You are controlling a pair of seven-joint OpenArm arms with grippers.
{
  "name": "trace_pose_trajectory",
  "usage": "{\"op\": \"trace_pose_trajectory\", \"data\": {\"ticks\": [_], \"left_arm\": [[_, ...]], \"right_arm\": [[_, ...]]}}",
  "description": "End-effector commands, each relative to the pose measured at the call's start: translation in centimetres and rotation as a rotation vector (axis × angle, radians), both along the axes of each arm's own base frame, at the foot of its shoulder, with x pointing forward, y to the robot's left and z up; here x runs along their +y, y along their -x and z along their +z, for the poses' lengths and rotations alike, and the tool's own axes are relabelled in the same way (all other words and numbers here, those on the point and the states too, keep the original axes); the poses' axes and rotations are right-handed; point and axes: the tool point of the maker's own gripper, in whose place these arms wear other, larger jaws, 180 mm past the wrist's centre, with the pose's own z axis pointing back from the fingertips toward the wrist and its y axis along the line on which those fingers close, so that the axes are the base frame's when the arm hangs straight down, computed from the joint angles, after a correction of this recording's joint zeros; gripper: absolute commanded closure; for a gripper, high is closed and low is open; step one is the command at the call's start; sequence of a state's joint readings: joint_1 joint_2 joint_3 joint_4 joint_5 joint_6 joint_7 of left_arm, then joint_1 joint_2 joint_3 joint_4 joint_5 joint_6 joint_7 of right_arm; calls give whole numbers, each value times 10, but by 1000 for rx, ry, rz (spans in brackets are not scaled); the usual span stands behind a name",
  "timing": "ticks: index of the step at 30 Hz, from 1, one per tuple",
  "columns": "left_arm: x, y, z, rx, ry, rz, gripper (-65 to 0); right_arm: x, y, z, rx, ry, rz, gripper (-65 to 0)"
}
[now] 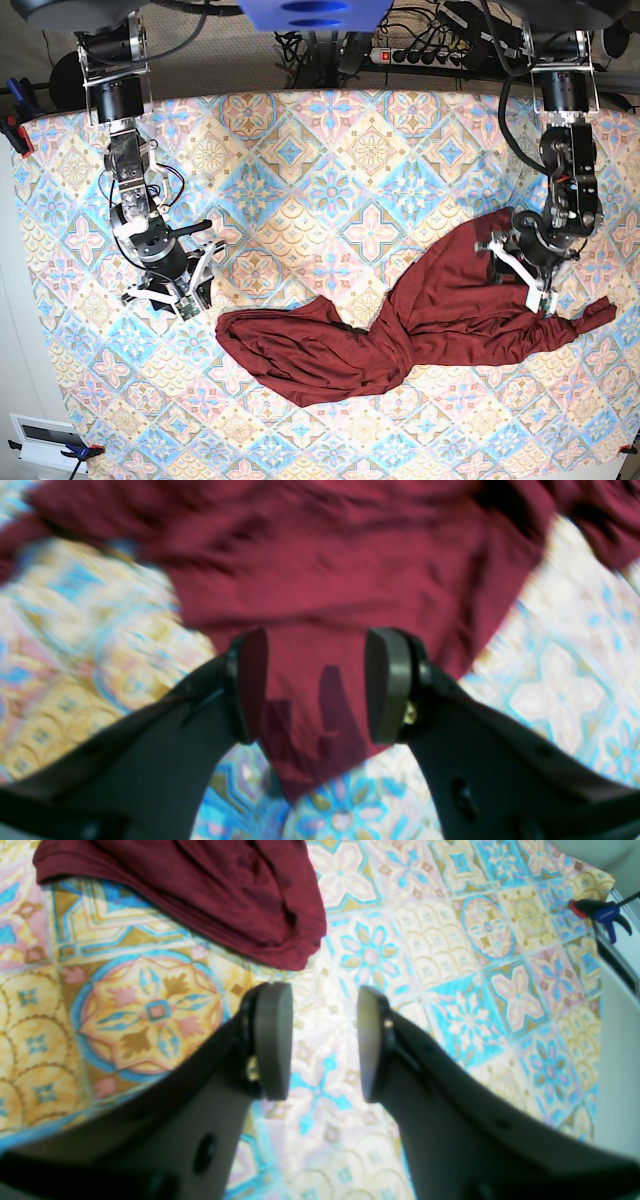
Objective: Layout the t-shirt on the table in an organized manner, then fold the t-shirt properly
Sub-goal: 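Release the fabric and raise the left gripper back over the shirt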
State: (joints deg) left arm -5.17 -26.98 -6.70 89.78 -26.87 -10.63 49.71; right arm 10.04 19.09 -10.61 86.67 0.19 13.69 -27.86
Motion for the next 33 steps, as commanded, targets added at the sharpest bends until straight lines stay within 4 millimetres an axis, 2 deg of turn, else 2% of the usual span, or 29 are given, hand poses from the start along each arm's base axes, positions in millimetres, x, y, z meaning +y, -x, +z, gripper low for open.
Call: {"op": "trace_pose_trajectory", "data": {"ticks": [1,4,11,17,22,24,25,28,31,33], "left_arm": [[-7,-3,5,-18,-8,-35,-305],[-29,13,-21,55,-43,-110,-305],[-45,25,-46,115,-227,-225,-305],[-17,22,-65,117,-384,-219,-305],[5,28,-84,150,-467,-208,-298],[5,28,-85,140,-474,-215,-250],[4,28,-84,139,-475,-217,-206],[4,26,-81,129,-470,-215,-12],[-8,22,-61,65,-473,-240,-12],[-8,37,-44,25,-512,-285,0]], "right_arm": [[5,-9,19,-60,-11,21,-205],[6,-9,19,-59,-11,24,-205],[6,-9,19,-59,-11,24,-205],[8,-9,23,-69,-12,28,-205],[9,-10,24,-73,-13,29,-205],[9,-10,24,-73,-13,29,-205],[9,-10,24,-73,-13,29,-205],[9,-10,24,-73,-13,29,-205],[9,-10,24,-73,-13,29,-205],[9,-10,24,-73,-13,29,-205]]}}
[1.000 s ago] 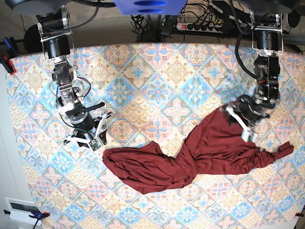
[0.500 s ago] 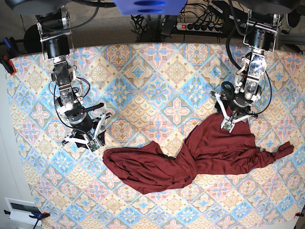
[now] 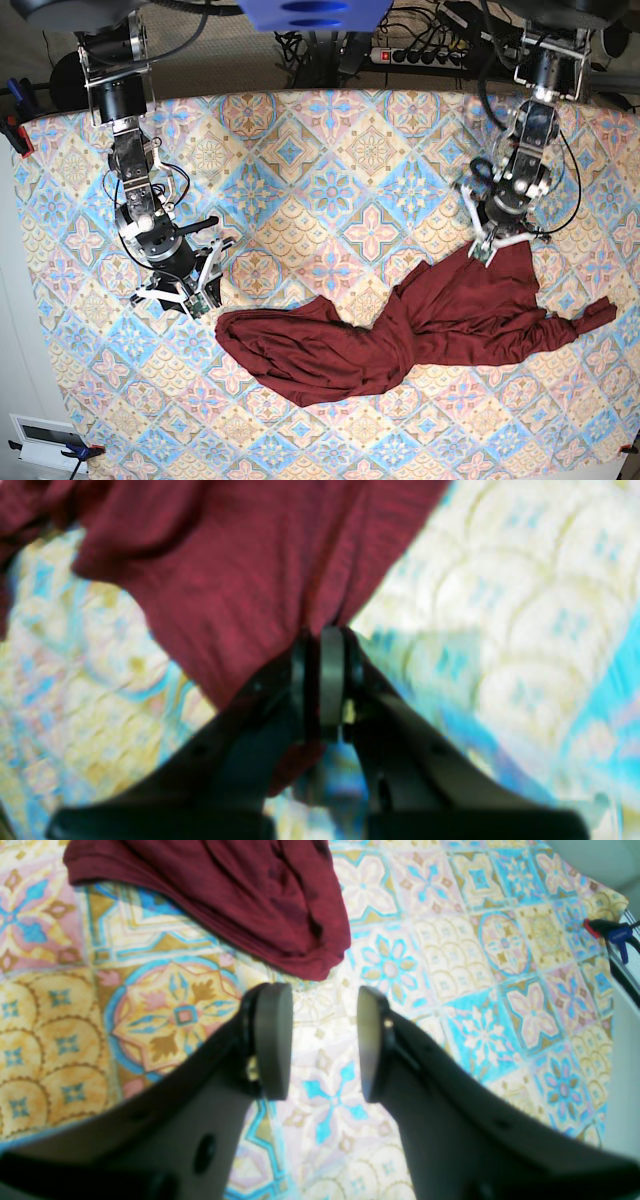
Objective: Layout the t-shirt on the table in an organized manner, then fold the t-shirt properly
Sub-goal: 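Release the fabric and raise the left gripper back over the shirt, then swing the right gripper over to the shirt's bunched edge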
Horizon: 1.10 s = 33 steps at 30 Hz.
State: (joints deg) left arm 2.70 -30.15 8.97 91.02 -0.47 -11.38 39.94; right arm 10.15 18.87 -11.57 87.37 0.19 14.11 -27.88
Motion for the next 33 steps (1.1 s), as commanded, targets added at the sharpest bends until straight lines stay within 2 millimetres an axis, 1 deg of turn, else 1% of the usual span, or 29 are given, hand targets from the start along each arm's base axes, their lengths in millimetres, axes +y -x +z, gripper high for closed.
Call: {"op": "trace_pose_trajectory", "data": {"ticks": [1,3,5,7,8,11,14,16,19,21,24,25,29,31,33], "left_arm": [[3,-3,23,-62,-30,-29,0],[-15,8,42,-106,-22,-91,0],[-14,20,64,-144,-46,-129,0],[-12,32,81,-172,-34,-125,0],[-7,36,91,-190,-18,-106,0],[31,40,115,-223,19,-7,0],[63,45,142,-254,97,64,0],[85,53,161,-274,125,100,0],[116,65,187,-311,117,151,0],[134,73,198,-317,81,176,0],[157,86,203,-303,29,216,0],[162,88,200,-287,13,221,0],[193,100,186,-218,-111,268,0],[198,106,164,-143,-156,263,0],[206,114,146,-79,-226,258,0]], "right_arm": [[-1,-10,22,-67,-12,2,-205],[-1,-10,21,-66,-11,4,-205],[2,-8,19,-58,-13,11,-206],[16,3,5,-25,-8,50,-207],[26,10,-4,-1,-4,79,-207],[55,30,-25,53,6,164,-207],[76,42,-34,76,15,231,-208],[82,46,-37,84,17,251,-208],[85,47,-38,86,18,258,-208],[87,47,-36,79,16,264,-208],[103,56,-36,81,16,313,-208],[110,60,-36,82,15,335,-208],[131,76,-43,101,23,407,-208],[139,83,-46,110,25,434,-208],[145,89,-50,118,29,456,-208]]}}
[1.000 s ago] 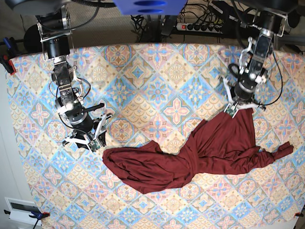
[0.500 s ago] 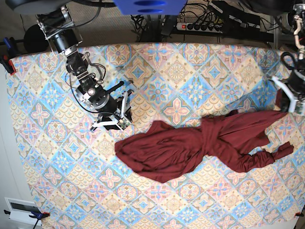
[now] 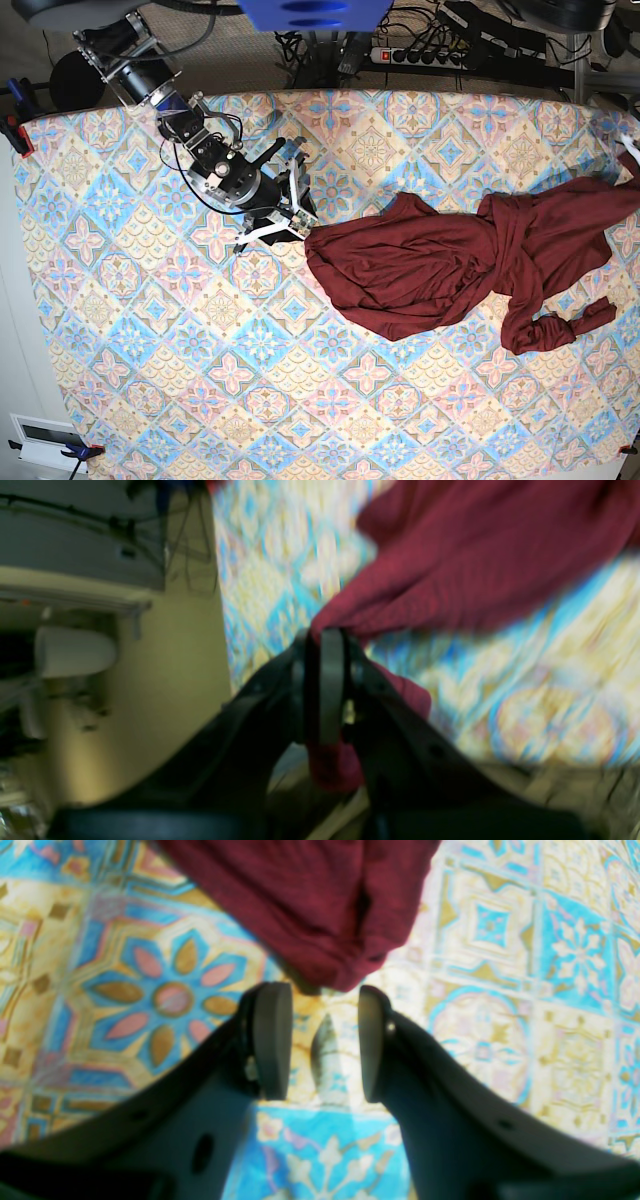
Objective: Layout the t-shirt on the table in an organized manner, then fold the t-shirt properly
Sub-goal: 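Swing the right gripper over to the shirt's bunched edge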
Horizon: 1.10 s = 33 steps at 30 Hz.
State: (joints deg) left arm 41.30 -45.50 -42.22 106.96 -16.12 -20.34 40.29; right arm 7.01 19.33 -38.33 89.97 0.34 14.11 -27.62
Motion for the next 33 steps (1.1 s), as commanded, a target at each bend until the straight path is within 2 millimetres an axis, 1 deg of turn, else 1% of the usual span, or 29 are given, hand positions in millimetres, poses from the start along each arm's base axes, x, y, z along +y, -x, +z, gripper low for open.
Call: {"op": "trace_pose_trajectory", "data": {"ticks": [1,4,5,6,9,12,14,15,16,18,19,20,22,24,26,28,30,33], "left_arm": [[11,-3,8,-2,-74,-2,-7],[26,7,3,53,-175,12,-39],[27,9,0,58,-180,16,-54],[26,10,-1,62,-184,17,-68],[26,10,-2,64,-182,17,-126],[18,11,-12,86,-165,-4,-190],[12,12,-20,103,-150,-18,-221],[8,12,-25,111,-141,-26,-227],[4,13,-29,120,-134,-34,-227],[-1,18,-37,126,-110,-25,-227],[-3,17,-39,115,-97,-17,-227],[-5,12,-37,90,-86,-9,-227],[-8,7,-38,60,-66,7,-227],[-11,8,-42,51,-51,21,-227],[-13,9,-45,46,-35,29,-227],[-15,11,-48,45,-22,36,-227],[-16,11,-48,43,-18,38,-227],[-18,14,-52,44,-4,48,-227]], "right_arm": [[7,-8,15,-46,-29,16,-208],[22,0,26,-67,-53,60,-208],[28,3,31,-75,-63,78,-208],[35,7,35,-80,-71,97,-208],[49,21,31,-66,-75,147,-208],[70,30,35,-58,-112,176,-208],[85,39,36,-50,-133,204,-208],[90,43,36,-46,-134,219,-208],[92,47,31,-34,-127,229,-208],[91,52,15,-2,-96,239,-208],[97,50,14,-3,-95,248,-208],[105,47,16,-13,-94,261,-209],[114,47,12,-27,-68,283,-221],[123,51,5,-25,-51,301,-236],[132,48,5,-46,-32,321,-253],[137,51,0,-60,1,350,-269],[132,51,-11,-65,47,360,-277],[126,38,-14,-91,93,359,-277]]}}
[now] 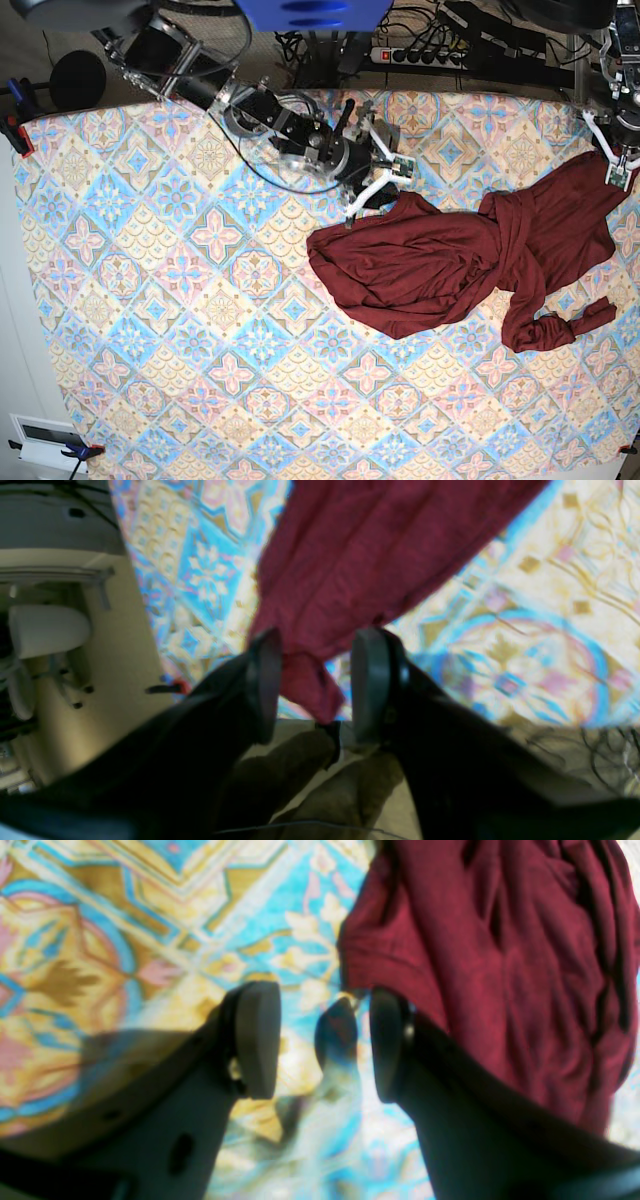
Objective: Layout the t-shirt on the table in an organized manner, then fold the t-shirt properly
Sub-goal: 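Swing the right gripper over to the shirt's bunched edge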
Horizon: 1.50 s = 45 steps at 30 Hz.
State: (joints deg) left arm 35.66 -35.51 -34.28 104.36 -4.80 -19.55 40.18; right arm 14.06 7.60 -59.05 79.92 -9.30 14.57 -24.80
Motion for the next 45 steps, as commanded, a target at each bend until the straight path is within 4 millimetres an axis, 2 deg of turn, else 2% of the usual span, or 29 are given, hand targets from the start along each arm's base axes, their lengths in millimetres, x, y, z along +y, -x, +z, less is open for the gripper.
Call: {"op": "trace_pose_trajectory", "data": {"ticks": [1,10,12,16,20,25,29,32,35,41,45], "left_arm": [[1,-4,8,-23,-15,-11,-227],[-5,-3,2,-23,6,-6,-227],[-7,-9,3,-37,11,-11,-227],[-8,-9,2,-39,14,-10,-227],[-8,-9,2,-39,14,-10,-227],[-9,-9,2,-38,15,-11,-227],[-9,-9,2,-38,15,-11,-227],[-9,-10,2,-40,15,-11,-227],[-8,-10,3,-40,14,-12,-227],[-12,-11,2,-48,40,-11,-227],[-16,-13,2,-61,77,-12,-227]], "right_arm": [[-4,-16,7,-49,23,-19,-277],[0,-30,16,-80,21,-20,-277],[1,-31,17,-82,18,-19,-277],[20,-28,27,-82,-17,-10,-277],[27,-27,22,-63,-15,-12,-278],[36,-25,26,-62,-32,-6,-278],[41,-23,12,-25,-8,-13,-278],[36,-35,9,-39,21,-19,-277],[36,-26,1,-12,61,57,-275],[36,-20,-4,11,81,90,-197],[31,-20,-6,11,88,87,-100]]}}
